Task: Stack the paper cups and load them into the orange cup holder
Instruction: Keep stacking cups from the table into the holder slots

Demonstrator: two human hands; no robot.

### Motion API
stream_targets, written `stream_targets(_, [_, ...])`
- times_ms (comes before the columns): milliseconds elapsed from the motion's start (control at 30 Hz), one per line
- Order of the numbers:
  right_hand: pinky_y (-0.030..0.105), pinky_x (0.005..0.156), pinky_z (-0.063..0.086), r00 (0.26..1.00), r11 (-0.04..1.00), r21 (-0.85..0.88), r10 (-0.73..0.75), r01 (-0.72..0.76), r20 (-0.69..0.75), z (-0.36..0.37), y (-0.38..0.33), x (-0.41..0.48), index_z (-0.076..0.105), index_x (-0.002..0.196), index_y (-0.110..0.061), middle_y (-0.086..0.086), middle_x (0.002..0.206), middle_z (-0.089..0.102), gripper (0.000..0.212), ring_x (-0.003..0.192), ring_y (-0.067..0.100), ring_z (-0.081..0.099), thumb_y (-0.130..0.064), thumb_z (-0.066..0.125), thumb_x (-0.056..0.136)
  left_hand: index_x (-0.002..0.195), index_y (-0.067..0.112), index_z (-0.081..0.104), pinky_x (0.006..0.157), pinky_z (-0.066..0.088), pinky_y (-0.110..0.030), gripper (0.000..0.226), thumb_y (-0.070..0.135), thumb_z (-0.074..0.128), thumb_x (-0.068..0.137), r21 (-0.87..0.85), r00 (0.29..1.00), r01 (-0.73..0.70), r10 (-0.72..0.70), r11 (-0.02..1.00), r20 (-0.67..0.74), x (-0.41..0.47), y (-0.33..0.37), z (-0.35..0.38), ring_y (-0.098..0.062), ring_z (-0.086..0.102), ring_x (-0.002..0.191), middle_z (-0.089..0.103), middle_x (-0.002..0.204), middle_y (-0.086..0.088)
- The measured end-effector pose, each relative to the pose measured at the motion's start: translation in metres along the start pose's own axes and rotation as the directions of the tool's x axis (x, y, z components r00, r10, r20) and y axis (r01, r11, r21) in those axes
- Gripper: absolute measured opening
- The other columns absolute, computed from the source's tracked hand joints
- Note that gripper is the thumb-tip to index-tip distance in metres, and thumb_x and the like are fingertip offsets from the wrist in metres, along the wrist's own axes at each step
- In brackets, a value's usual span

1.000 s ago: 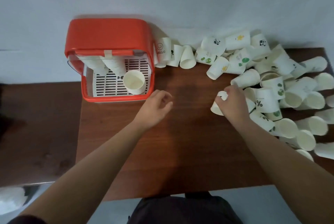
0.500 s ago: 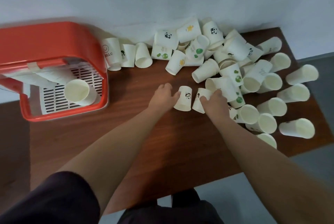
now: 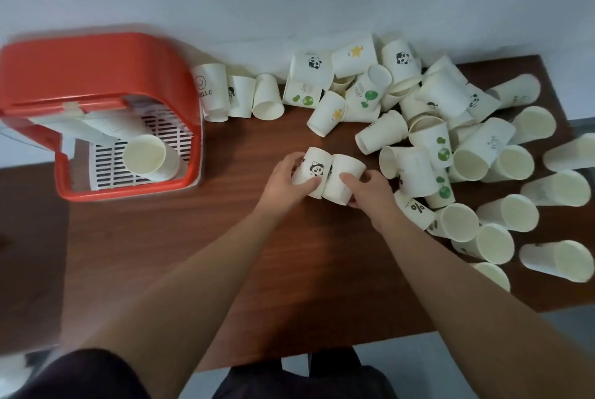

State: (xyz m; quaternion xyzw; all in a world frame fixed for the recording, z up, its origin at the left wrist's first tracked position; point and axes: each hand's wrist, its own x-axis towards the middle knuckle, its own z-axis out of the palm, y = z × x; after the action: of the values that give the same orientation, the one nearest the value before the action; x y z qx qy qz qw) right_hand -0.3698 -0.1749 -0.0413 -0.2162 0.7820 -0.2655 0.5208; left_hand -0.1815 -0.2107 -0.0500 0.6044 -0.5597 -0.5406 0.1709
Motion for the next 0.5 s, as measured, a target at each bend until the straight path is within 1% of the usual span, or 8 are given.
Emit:
stream_targets(67, [0.036, 0.081, 0.062, 0.998, 0.994, 0.109, -0.001, -0.006, 0.063, 0.007, -0.01, -0.005, 0.052, 0.132, -0.007, 0.007, 0.124, 0.063, 0.054, 0.105, 0.02, 0.068, -0.033, 0.071, 0.089, 0.133, 0.036, 0.05, 0.102, 0.049, -0.035, 0.059, 0.049, 0.073, 0.079, -0.076, 1.0, 0.009, -0.011, 0.997, -0.027, -0.012, 0.002, -0.017, -0.005, 0.055, 0.118, 0.057, 0.127, 0.013])
stream_targets(100, [0.038, 0.084, 0.062, 0.996, 0.99, 0.138, -0.008, -0.003, 0.085, 0.012, -0.016, -0.009, 0.051, 0.134, -0.008, 0.007, 0.126, 0.063, 0.055, 0.106, 0.02, 0.068, -0.033, 0.071, 0.089, 0.133, 0.033, 0.048, 0.098, 0.049, -0.029, 0.057, 0.045, 0.073, 0.084, -0.12, 0.999, 0.023, -0.029, 0.992, -0.045, -0.018, 0.003, -0.026, -0.003, 0.055, 0.115, 0.057, 0.125, 0.013])
stream_targets(233, [0.044, 0.092, 0.059, 0.988, 0.992, 0.111, -0.071, 0.056, 0.14, 0.042, -0.045, -0.031, 0.048, 0.137, -0.014, 0.003, 0.127, 0.06, 0.061, 0.11, 0.019, 0.065, -0.037, 0.071, 0.086, 0.125, 0.019, 0.049, 0.07, 0.047, -0.013, 0.047, 0.041, 0.071, 0.09, -0.222, 0.982, 0.059, -0.097, 0.973, -0.162, -0.047, 0.005, -0.073, -0.004, 0.06, 0.094, 0.062, 0.114, 0.005])
stream_targets(300, [0.045, 0.093, 0.057, 0.976, 0.992, 0.087, -0.108, 0.093, 0.187, 0.062, -0.061, -0.047, 0.051, 0.134, -0.017, 0.001, 0.125, 0.062, 0.072, 0.11, 0.019, 0.065, -0.049, 0.074, 0.073, 0.121, 0.019, 0.051, 0.063, 0.045, -0.007, 0.041, 0.043, 0.068, 0.092, -0.276, 0.965, 0.035, -0.104, 0.961, -0.239, -0.063, 0.003, -0.102, -0.003, 0.06, 0.089, 0.063, 0.106, 0.006])
stream_targets(333, [0.046, 0.094, 0.057, 0.968, 0.99, 0.077, -0.128, 0.114, 0.214, 0.073, -0.069, -0.055, 0.053, 0.131, -0.018, 0.001, 0.123, 0.064, 0.079, 0.11, 0.019, 0.066, -0.055, 0.073, 0.064, 0.12, 0.019, 0.052, 0.065, 0.046, -0.007, 0.042, 0.045, 0.068, 0.091, -0.328, 0.95, 0.015, -0.115, 0.945, -0.29, -0.074, 0.002, -0.118, -0.006, 0.062, 0.091, 0.064, 0.105, 0.005])
stream_targets(367, [0.046, 0.094, 0.057, 0.959, 0.988, 0.066, -0.149, 0.137, 0.239, 0.084, -0.075, -0.062, 0.054, 0.127, -0.018, 0.0, 0.122, 0.065, 0.082, 0.109, 0.019, 0.066, -0.059, 0.071, 0.058, 0.12, 0.019, 0.053, 0.07, 0.05, -0.012, 0.046, 0.049, 0.07, 0.089, -0.412, 0.929, -0.015, -0.139, 0.911, -0.342, -0.084, -0.001, -0.134, -0.01, 0.065, 0.094, 0.066, 0.106, 0.003])
stream_targets(433, [0.047, 0.095, 0.056, 0.938, 0.981, 0.053, -0.195, 0.188, 0.285, 0.106, -0.084, -0.075, 0.054, 0.124, -0.018, 0.001, 0.119, 0.066, 0.081, 0.108, 0.018, 0.067, -0.06, 0.068, 0.055, 0.121, 0.014, 0.054, 0.084, 0.059, -0.033, 0.061, 0.051, 0.075, 0.078, -0.612, 0.883, -0.118, -0.199, 0.782, -0.424, -0.101, -0.012, -0.163, -0.022, 0.07, 0.104, 0.069, 0.114, -0.006])
stream_targets(500, [0.048, 0.095, 0.056, 0.924, 0.974, 0.033, -0.223, 0.224, 0.309, 0.126, -0.092, -0.086, 0.054, 0.126, -0.017, 0.0, 0.119, 0.066, 0.082, 0.107, 0.018, 0.067, -0.059, 0.067, 0.056, 0.122, 0.009, 0.052, 0.087, 0.059, -0.044, 0.063, 0.044, 0.077, 0.077, -0.698, 0.854, -0.199, -0.227, 0.688, -0.468, -0.115, -0.025, -0.19, -0.025, 0.07, 0.11, 0.068, 0.122, -0.012])
